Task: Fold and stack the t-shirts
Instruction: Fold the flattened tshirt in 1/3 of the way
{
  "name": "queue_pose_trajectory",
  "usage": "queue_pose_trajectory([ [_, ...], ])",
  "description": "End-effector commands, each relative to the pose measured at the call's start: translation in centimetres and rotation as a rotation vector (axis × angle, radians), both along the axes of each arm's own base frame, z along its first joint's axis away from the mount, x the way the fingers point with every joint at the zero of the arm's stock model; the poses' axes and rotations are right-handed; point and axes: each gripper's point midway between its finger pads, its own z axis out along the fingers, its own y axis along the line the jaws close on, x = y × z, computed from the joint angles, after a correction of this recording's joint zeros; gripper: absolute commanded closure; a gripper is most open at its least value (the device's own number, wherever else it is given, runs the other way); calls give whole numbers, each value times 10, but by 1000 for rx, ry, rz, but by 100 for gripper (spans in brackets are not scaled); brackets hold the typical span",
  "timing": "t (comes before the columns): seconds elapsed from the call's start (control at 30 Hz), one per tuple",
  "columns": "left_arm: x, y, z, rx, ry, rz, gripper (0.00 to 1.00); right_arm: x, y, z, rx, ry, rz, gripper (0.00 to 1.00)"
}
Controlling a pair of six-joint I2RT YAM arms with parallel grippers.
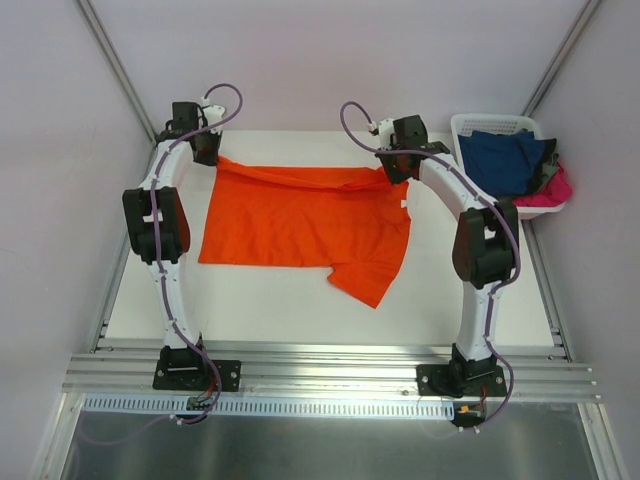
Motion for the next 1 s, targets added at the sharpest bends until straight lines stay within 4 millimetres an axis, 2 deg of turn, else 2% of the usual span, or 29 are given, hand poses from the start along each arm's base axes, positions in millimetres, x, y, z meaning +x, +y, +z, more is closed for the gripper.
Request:
queue_pose_trajectory([
  [0.0,2,5,-6,-11,6,25,100,5,5,5,21,-6,15,99],
  [0.07,2,5,-11,-17,17,30,100,3,7,2,24,8,22,99],
  [0.1,3,5,-12,-16,19,34,96,1,9,-1,22,22,34,99],
  [0.13,3,7,-9,-15,16,49,74,-1,9,-1,16,29,42,94],
  [0.17,0,7,-10,-14,24,54,31,-4,7,-1,9,33,37,84],
  [0.2,-3,7,-5,-16,22,58,18,-5,3,11,10,10,27,61],
  [0.23,-9,7,5,-22,12,64,4,-5,1,18,7,-7,17,50],
  [0.3,-13,5,19,-37,-7,55,1,-5,-8,44,22,-60,-10,36],
  [0.37,-15,8,38,-58,-39,74,1,-4,-13,55,16,-88,-12,35],
  [0.43,-11,9,49,-61,-61,79,1,-1,-14,59,15,-100,-11,32],
  [0.6,3,14,50,-59,-78,110,1,8,-8,43,40,-64,-24,32],
  [0.63,8,14,51,-66,-84,117,1,10,-8,34,41,-43,-28,32],
  [0.7,12,12,49,-79,-82,115,1,14,-2,36,63,-45,-29,32],
  [0.77,17,10,43,-83,-77,113,1,18,1,30,66,-39,-32,32],
  [0.8,20,11,33,-89,-61,120,1,19,1,27,66,-36,-37,32],
  [0.83,22,10,33,-94,-63,119,1,22,2,27,67,-38,-39,32],
  [0.97,23,1,16,-143,-20,124,2,30,1,6,85,-3,-78,32],
])
